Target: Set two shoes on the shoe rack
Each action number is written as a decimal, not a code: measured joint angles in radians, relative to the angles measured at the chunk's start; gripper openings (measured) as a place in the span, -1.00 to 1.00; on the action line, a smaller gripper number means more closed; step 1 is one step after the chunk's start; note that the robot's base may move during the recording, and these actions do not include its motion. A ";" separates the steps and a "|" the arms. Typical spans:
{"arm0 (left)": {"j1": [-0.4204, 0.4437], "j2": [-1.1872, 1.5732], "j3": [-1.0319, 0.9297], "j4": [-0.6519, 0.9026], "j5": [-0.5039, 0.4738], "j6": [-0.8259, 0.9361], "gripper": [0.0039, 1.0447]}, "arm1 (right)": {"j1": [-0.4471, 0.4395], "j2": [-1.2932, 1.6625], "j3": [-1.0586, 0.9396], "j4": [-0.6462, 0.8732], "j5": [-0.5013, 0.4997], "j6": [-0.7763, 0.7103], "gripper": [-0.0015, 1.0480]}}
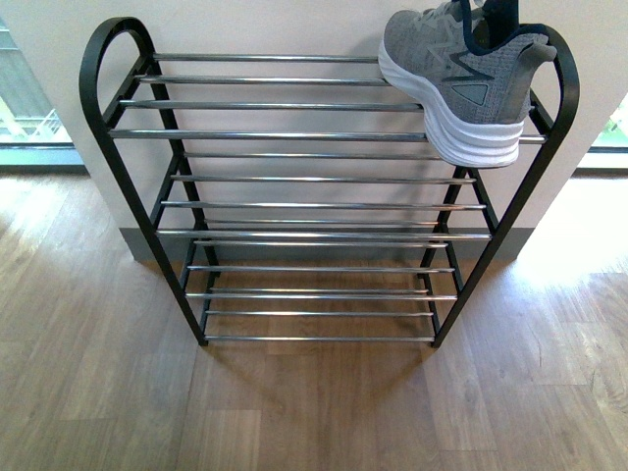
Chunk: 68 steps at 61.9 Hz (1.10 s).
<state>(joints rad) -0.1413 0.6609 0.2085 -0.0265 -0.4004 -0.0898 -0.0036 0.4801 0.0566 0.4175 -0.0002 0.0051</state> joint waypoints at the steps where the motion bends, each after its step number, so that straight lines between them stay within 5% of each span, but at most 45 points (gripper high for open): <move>1: 0.000 0.000 0.000 0.000 0.000 0.000 -0.95 | 0.000 -0.009 -0.003 -0.006 0.000 0.000 -0.97; 59: 0.000 0.000 0.000 0.000 0.000 0.000 -0.95 | 0.000 -0.301 -0.038 -0.237 0.001 0.000 -0.97; 68: 0.000 0.000 0.000 0.000 0.000 0.000 -0.95 | 0.000 -0.453 -0.037 -0.406 0.000 0.000 -0.97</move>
<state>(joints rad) -0.1413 0.6609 0.2089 -0.0265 -0.4007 -0.0898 -0.0036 0.0273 0.0193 0.0116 0.0002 0.0051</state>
